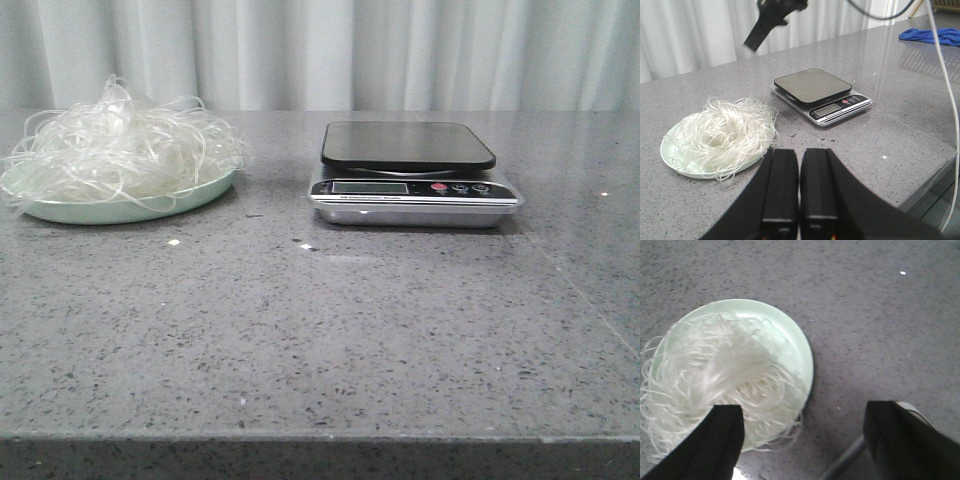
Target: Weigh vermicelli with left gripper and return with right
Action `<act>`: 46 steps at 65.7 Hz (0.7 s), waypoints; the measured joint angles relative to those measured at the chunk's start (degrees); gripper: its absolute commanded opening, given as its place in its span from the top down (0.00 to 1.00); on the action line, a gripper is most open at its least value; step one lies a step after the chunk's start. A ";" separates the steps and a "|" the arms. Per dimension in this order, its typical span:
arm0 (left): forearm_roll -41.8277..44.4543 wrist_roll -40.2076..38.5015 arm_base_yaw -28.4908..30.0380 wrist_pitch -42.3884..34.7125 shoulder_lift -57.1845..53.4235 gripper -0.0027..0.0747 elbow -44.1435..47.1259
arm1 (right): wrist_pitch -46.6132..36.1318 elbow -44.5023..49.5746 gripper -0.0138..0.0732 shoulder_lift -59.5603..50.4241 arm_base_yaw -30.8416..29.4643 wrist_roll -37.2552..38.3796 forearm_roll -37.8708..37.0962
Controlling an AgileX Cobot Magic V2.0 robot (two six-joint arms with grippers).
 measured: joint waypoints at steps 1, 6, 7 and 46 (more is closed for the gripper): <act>0.00 0.00 0.00 0.00 0.00 0.80 0.00 | 0.00 1.27 0.15 -1.20 -0.82 0.00 0.00; 0.00 0.00 0.00 0.00 0.00 0.80 0.00 | -0.11 3.88 0.15 -4.26 -2.63 0.00 0.00; 0.00 0.00 0.00 0.00 0.00 0.80 0.00 | -0.22 5.46 0.15 -5.70 -3.23 0.00 0.00; 0.00 0.00 0.00 0.00 0.00 0.80 0.00 | -19.65 54.52 0.15 -45.12 -20.48 0.32 2.86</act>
